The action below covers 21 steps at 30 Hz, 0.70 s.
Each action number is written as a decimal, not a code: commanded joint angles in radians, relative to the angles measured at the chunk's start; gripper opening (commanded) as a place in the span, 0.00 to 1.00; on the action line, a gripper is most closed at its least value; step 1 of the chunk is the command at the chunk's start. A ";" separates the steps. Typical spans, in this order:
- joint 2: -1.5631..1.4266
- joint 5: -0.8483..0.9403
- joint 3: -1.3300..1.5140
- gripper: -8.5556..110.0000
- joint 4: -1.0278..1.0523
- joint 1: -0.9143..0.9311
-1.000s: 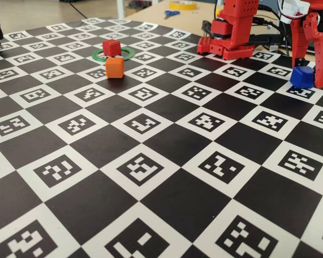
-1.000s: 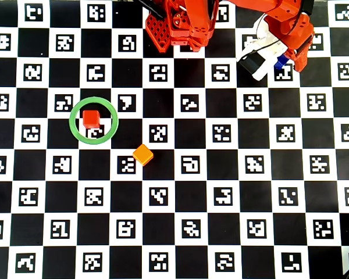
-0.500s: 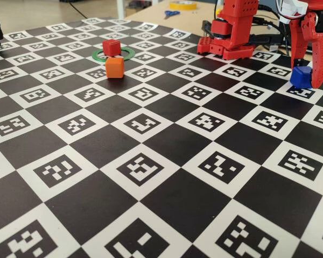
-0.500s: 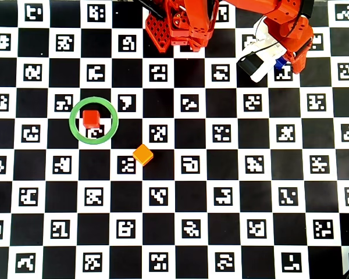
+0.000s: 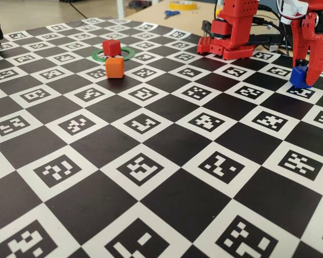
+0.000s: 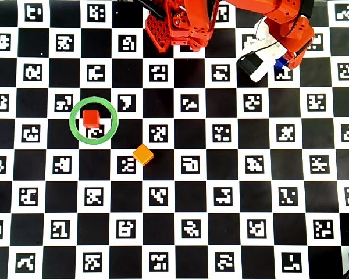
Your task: Grab the red cube then put it in the green circle then put the blue cube on top and finally the orange cube on top
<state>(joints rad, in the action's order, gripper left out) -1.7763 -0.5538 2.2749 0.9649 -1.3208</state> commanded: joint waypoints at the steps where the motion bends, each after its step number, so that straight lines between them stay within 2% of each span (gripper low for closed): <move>1: -0.012 -0.011 0.002 0.17 -0.003 0.003; 13: -0.041 0.031 0.006 0.15 -0.005 0.012; 21: -0.087 0.072 -0.114 0.15 0.117 0.103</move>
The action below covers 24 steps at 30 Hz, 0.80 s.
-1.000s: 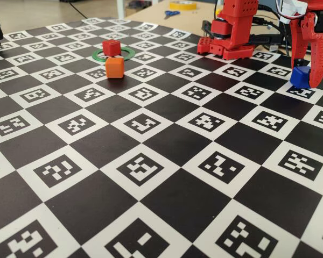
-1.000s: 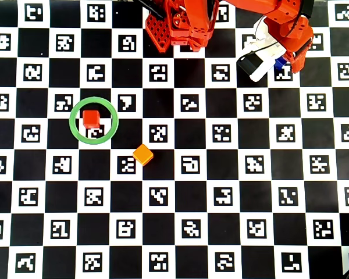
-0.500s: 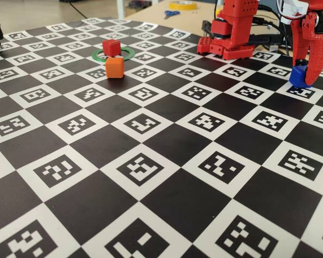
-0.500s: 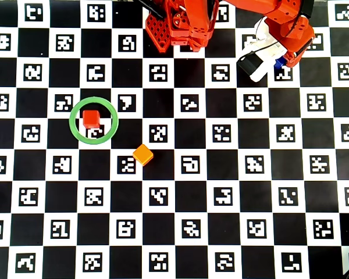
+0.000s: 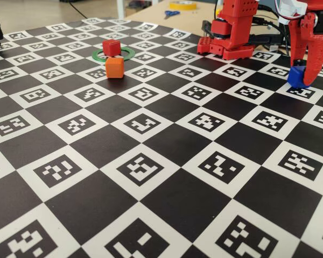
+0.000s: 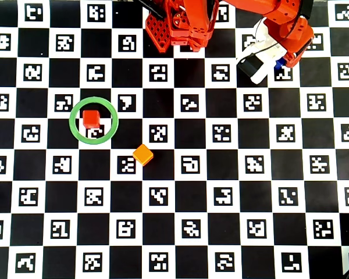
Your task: Grab the red cube then put it in the green circle then put the blue cube on top and finally the orange cube on top
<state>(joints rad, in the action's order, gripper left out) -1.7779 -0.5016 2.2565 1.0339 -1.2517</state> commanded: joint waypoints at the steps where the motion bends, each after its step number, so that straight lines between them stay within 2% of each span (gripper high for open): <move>1: -0.091 0.044 -0.112 0.15 0.064 0.046; 13: -0.186 0.196 -0.327 0.14 0.316 0.308; 24: -0.225 0.500 -0.462 0.13 0.480 0.673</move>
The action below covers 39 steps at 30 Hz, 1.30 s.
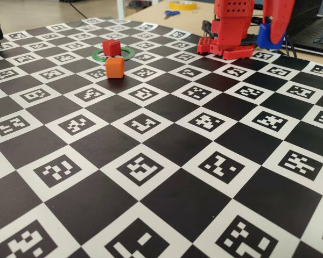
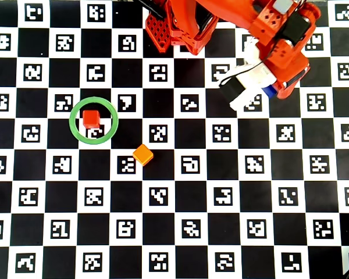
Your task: Grab the red cube then put it in the green circle then put the blue cube on top and finally the orange cube on top
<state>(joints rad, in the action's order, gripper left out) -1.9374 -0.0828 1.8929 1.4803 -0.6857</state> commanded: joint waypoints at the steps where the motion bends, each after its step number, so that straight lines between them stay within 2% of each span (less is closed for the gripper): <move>1: -0.066 0.107 -0.101 0.13 0.043 0.146; 14: -0.035 0.391 -0.235 0.12 0.176 0.649; 24: -0.008 0.554 -0.341 0.12 0.258 0.868; 39: 0.084 0.770 -0.393 0.12 0.186 1.183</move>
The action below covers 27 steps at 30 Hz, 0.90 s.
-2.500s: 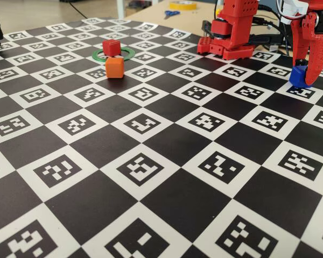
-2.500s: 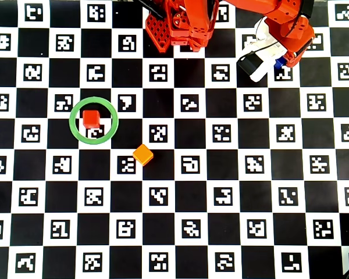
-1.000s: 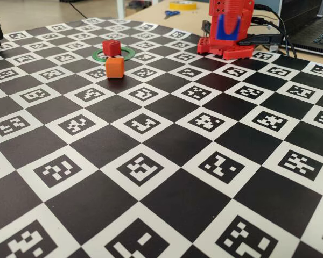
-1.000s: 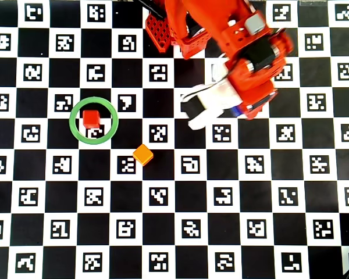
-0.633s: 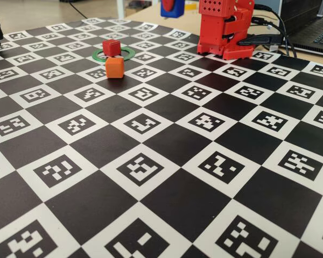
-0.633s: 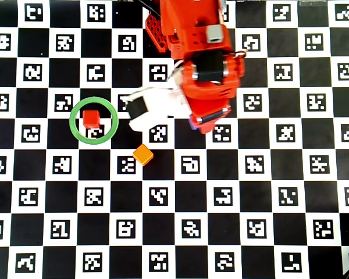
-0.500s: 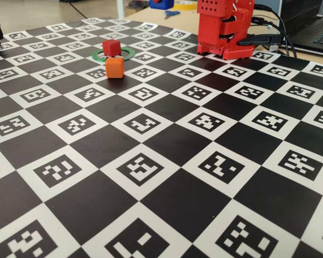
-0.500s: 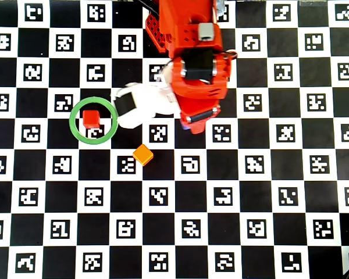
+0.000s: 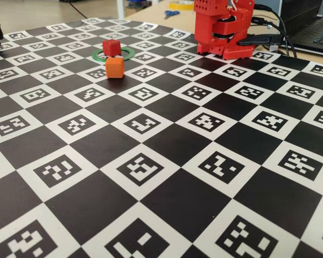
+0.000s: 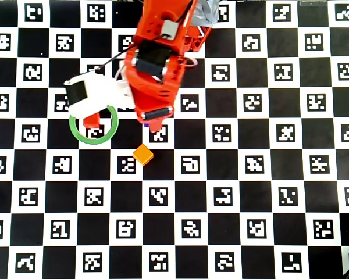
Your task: Grab the red cube then put it in the green circle then put the blue cube on top and finally the orange cube on top
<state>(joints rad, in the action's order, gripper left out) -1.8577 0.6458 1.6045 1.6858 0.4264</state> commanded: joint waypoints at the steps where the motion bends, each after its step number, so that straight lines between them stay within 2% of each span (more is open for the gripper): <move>1: 0.017 0.055 -0.110 0.12 -0.023 0.092; 12: 0.160 0.152 -0.161 0.12 -0.080 0.284; 27: 0.313 0.224 -0.267 0.12 -0.150 0.417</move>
<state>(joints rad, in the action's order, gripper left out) -1.5278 0.8560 1.4358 1.5463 0.8191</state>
